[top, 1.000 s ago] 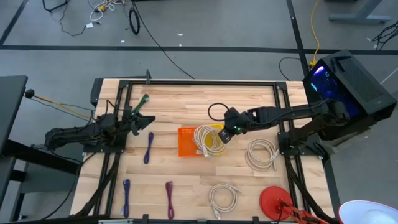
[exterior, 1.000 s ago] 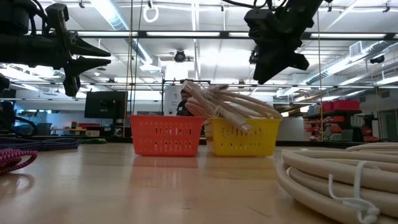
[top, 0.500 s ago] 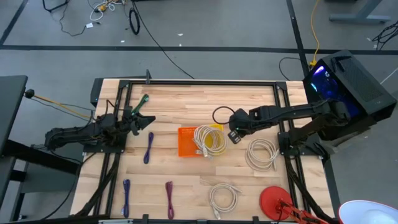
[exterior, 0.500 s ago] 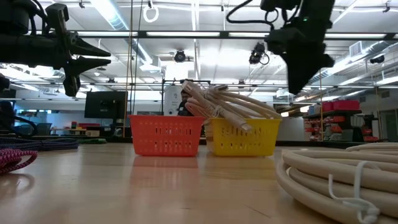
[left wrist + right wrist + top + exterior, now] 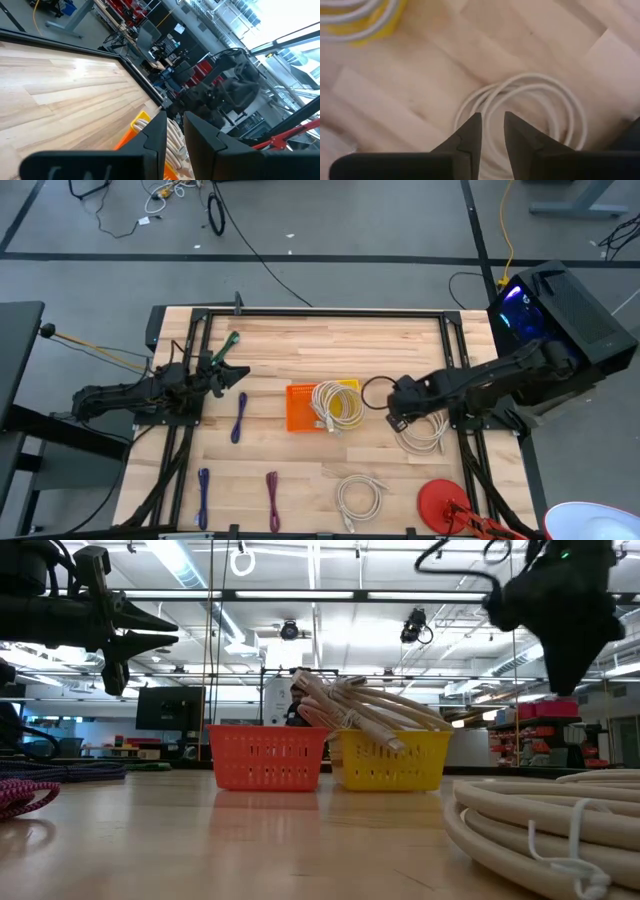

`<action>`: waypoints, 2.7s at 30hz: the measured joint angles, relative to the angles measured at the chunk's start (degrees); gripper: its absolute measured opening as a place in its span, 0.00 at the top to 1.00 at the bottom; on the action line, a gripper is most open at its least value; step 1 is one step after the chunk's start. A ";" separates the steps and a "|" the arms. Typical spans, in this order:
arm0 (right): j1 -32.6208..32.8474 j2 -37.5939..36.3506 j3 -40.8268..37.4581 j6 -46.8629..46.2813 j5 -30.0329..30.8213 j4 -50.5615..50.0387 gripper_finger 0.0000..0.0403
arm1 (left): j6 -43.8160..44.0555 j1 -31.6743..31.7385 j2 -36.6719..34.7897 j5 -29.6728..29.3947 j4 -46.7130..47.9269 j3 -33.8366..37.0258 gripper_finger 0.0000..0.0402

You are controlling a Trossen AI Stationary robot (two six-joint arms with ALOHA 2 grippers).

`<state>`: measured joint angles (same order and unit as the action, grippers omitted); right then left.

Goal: Pick & Place USB Port
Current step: Put the brown HDMI cable into the yellow bin

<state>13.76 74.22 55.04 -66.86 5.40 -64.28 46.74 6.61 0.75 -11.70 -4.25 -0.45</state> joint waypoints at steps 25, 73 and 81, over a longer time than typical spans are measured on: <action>9.72 -2.87 -17.80 -9.20 -8.10 20.84 0.50 | 0.26 0.02 0.00 -0.02 0.09 0.00 0.83; -1.58 -2.86 2.98 10.89 13.67 18.36 0.99 | 0.61 0.02 0.00 -0.66 -0.15 0.00 0.83; -4.87 -2.87 10.05 19.25 14.87 17.71 0.99 | 0.61 0.02 -0.02 -0.50 -0.17 0.00 0.83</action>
<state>8.89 71.35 65.09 -47.61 20.27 -46.58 47.35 6.63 0.73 -12.21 -4.43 -0.45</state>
